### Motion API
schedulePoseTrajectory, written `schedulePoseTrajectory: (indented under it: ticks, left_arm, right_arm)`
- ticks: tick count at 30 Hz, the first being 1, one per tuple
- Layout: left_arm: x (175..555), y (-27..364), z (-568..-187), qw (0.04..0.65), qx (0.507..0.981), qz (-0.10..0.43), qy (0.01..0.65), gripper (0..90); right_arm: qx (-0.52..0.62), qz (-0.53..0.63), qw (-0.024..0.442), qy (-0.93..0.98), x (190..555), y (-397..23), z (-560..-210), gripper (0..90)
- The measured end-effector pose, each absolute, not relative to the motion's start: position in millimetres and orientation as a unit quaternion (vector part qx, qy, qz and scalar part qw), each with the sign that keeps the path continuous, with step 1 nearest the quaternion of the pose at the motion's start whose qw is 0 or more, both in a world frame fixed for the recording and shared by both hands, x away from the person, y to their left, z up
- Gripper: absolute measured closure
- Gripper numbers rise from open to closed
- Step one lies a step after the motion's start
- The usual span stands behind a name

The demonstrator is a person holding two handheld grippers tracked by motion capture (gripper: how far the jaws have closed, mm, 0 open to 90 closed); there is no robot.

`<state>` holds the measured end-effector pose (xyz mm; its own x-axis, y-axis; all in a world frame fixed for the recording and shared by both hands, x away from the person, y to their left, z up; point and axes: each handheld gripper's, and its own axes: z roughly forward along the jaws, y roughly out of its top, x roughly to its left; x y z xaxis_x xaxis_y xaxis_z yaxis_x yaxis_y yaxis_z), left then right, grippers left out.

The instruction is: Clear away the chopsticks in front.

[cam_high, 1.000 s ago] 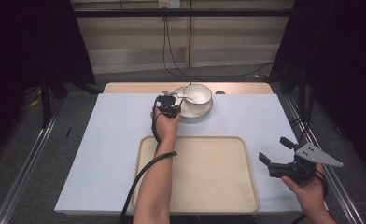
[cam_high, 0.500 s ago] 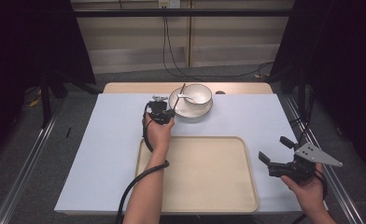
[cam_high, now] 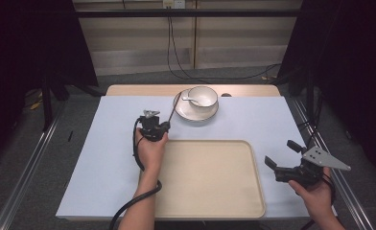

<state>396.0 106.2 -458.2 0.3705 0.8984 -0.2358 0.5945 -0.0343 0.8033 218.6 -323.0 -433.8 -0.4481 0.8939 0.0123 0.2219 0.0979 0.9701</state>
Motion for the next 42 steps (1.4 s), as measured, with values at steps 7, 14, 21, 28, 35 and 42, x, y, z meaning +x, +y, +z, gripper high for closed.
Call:
schedulePoseTrajectory:
  ticks: [7, 14, 21, 28, 35, 42]
  left_arm:
    - [370.8, 120.8, -452.9, 0.436, 0.698, 0.190, 0.535, 85.8]
    - [350.5, 138.1, -453.6, 0.445, 0.687, 0.185, 0.543, 85.8]
    - [322.1, 149.3, -450.4, 0.468, 0.660, 0.189, 0.556, 85.7]
    - [297.8, 158.4, -446.2, 0.481, 0.643, 0.192, 0.564, 85.8]
    - [269.3, 159.2, -446.0, 0.482, 0.642, 0.208, 0.559, 85.7]
    - [248.8, 156.4, -444.4, 0.488, 0.642, 0.207, 0.554, 85.7]
  right_arm:
    - [0.418, 0.529, 0.323, 0.664, 219.8, -323.3, -434.5, 0.0]
    - [0.407, 0.531, 0.326, 0.668, 220.1, -321.5, -433.6, 0.0]
    - [0.400, 0.525, 0.333, 0.673, 218.1, -317.0, -432.7, 0.0]
    - [0.403, 0.526, 0.330, 0.673, 216.0, -318.2, -432.3, 0.0]
    - [0.400, 0.528, 0.328, 0.674, 216.3, -317.8, -432.0, 0.0]
    - [0.397, 0.528, 0.328, 0.675, 216.9, -316.4, -432.1, 0.0]
